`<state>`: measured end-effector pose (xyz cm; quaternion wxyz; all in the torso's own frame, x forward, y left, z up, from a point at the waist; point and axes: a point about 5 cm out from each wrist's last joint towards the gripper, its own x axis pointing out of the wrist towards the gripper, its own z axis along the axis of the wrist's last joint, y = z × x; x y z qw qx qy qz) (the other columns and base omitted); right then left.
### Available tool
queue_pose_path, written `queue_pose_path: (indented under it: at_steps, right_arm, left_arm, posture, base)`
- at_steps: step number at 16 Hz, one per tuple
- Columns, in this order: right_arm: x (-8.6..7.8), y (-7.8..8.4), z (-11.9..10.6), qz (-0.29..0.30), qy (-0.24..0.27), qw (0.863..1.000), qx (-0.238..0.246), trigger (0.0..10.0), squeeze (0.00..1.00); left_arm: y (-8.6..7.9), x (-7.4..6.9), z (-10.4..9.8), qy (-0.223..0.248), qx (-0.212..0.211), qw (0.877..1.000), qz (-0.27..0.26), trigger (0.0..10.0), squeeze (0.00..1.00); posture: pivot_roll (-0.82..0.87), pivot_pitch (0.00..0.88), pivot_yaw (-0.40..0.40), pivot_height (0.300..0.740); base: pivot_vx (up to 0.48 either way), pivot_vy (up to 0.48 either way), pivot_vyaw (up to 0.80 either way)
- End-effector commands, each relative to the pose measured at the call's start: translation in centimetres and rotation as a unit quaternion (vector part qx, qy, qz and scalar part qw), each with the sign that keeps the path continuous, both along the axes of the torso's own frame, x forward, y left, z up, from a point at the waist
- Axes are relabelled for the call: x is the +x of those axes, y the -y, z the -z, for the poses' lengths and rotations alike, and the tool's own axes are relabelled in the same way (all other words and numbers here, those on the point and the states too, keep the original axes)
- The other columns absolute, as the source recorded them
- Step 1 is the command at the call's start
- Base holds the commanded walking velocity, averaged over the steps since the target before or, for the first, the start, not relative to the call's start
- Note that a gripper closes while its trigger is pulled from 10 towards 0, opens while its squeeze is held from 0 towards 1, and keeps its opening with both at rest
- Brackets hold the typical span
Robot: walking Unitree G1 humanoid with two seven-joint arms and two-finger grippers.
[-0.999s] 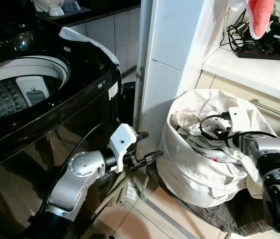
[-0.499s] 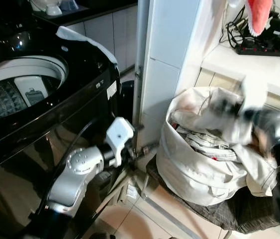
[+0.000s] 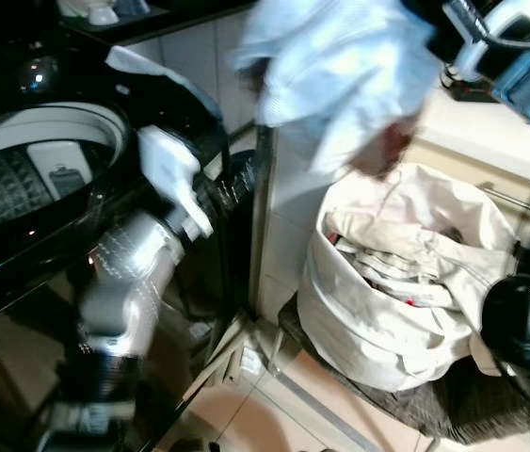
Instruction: Clothes washing
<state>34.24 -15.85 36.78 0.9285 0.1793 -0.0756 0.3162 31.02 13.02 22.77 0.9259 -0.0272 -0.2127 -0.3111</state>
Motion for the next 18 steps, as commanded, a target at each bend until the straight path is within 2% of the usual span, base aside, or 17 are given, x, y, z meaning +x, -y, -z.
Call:
queue_pose_path:
  at_steps: [1,2,4,7,9,10,11,12,14,15,17,18]
  right_arm:
    - [-0.3,0.0,0.1,0.004,-0.002,1.000,-0.002,0.0,0.00]
    - [-0.1,-0.2,0.9,0.007,-0.016,1.000,-0.007,0.0,0.00]
    - [0.6,-1.8,5.6,0.006,-0.083,0.996,-0.026,0.0,0.00]
    - [0.1,-3.3,8.1,-0.021,-0.114,0.992,-0.047,0.0,0.00]
    - [-0.6,-4.2,9.0,-0.046,-0.126,0.990,-0.049,0.0,0.00]
    - [-0.9,-4.5,9.0,-0.054,-0.125,0.990,-0.044,0.0,0.00]
    - [-1.1,-4.8,8.9,-0.064,-0.125,0.989,-0.037,0.0,0.00]
    - [-1.4,-5.1,8.9,-0.073,-0.127,0.989,-0.030,0.0,0.00]
    - [-1.7,-5.4,9.0,-0.081,-0.130,0.988,-0.027,0.0,0.00]
    - [-2.1,-6.0,9.4,-0.093,-0.138,0.986,-0.022,0.0,0.00]
    - [-2.6,-6.6,10.1,-0.104,-0.150,0.983,-0.023,0.0,0.00]
    - [-2.7,-6.9,10.4,-0.108,-0.156,0.981,-0.023,0.0,0.00]
  left_arm:
    - [-0.6,-0.2,-1.5,0.021,-0.019,1.000,0.004,10.0,1.00]
    - [-0.9,-0.3,-2.2,0.033,-0.023,0.999,0.006,10.0,1.00]
    - [-2.0,-1.0,-4.7,0.056,-0.029,0.997,0.034,10.0,1.00]
    - [-2.5,-1.0,-4.8,0.048,-0.026,0.998,0.039,10.0,1.00]
    - [-0.7,-1.3,-2.8,0.006,0.034,0.996,0.086,10.0,1.00]
    - [0.3,-1.3,-1.8,-0.008,0.056,0.994,0.093,10.0,1.00]
    - [0.9,-0.3,-0.1,-0.015,0.138,0.990,0.037,10.0,1.00]
    - [1.2,0.3,1.5,-0.026,0.177,0.984,0.012,10.0,1.00]
    - [1.5,0.6,2.3,-0.041,0.169,0.985,-0.001,10.0,1.00]
    - [2.2,0.5,2.4,-0.049,0.135,0.990,0.008,10.0,1.00]
    - [3.3,-0.4,2.4,-0.061,0.085,0.993,0.058,10.0,1.00]
    - [3.8,-0.8,2.7,-0.062,0.075,0.992,0.077,10.0,0.96]
  posture:
    - [-0.01,0.000,-0.052,0.740]
    - [-0.01,0.000,-0.052,0.740]
    - [0.01,0.000,-0.064,0.740]
    - [0.01,0.000,-0.064,0.740]
    - [0.01,0.000,-0.060,0.740]
    - [0.01,0.000,-0.060,0.740]
    - [0.00,0.000,-0.054,0.740]
    - [0.00,0.000,-0.052,0.740]
    - [-0.01,0.000,-0.052,0.740]
    - [-0.01,0.000,-0.054,0.740]
    - [-0.01,0.000,-0.057,0.740]
    - [-0.01,0.000,-0.057,0.740]
  base:
    - [0.000,0.000,0.00]
    - [0.000,0.000,0.00]
    - [0.000,0.000,0.00]
    - [0.000,0.000,0.00]
    - [0.000,0.000,0.00]
    - [0.000,0.000,0.00]
    - [0.000,0.000,0.00]
    - [0.000,0.000,0.00]
    - [0.000,0.000,0.00]
    - [0.000,0.000,0.00]
    - [0.000,0.000,0.00]
    - [0.000,0.000,0.00]
